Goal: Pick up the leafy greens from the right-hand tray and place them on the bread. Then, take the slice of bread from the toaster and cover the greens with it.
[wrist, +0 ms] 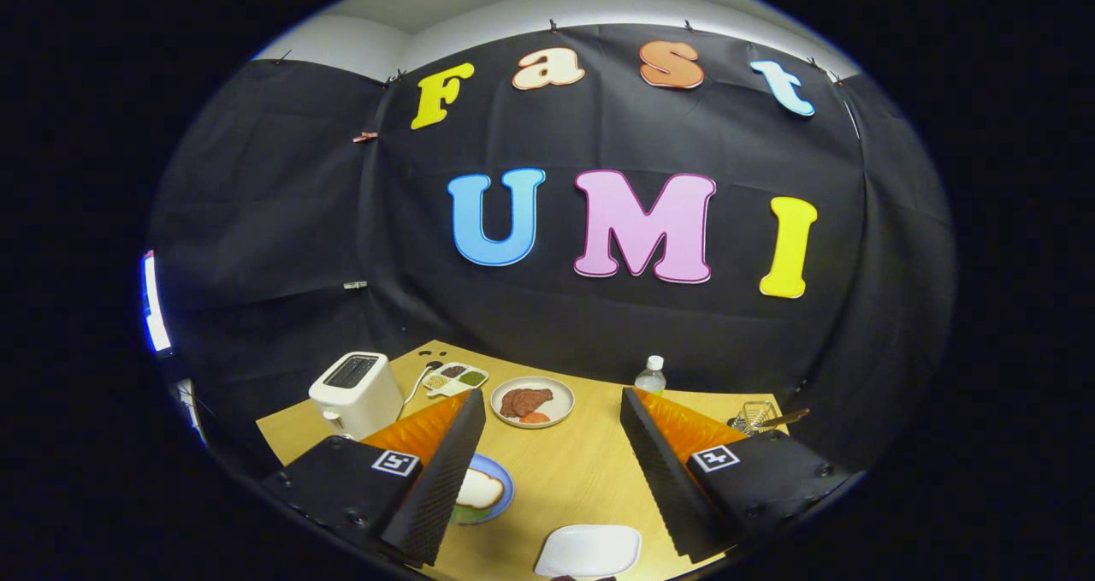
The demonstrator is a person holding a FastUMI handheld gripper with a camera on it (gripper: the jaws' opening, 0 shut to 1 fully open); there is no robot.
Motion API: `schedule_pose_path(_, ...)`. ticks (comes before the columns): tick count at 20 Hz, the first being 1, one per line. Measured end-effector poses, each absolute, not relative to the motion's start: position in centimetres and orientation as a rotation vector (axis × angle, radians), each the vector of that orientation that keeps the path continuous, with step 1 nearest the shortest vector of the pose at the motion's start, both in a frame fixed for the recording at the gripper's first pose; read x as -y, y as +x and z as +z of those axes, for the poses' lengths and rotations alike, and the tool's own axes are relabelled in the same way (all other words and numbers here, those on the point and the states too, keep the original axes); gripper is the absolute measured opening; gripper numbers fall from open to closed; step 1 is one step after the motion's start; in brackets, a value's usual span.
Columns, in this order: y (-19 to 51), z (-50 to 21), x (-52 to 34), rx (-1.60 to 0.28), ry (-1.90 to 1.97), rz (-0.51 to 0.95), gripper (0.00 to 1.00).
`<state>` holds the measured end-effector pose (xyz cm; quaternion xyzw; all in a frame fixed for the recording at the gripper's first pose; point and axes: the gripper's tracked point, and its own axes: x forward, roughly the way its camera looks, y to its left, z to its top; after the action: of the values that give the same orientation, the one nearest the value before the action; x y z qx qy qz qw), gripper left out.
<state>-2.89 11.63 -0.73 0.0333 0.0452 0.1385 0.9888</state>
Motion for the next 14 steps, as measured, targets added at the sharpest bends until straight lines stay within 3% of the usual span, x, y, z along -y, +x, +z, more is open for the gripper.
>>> schedule_pose_path(14,-3.8,-0.5,-6.8,-0.044,0.080,0.225,0.98)
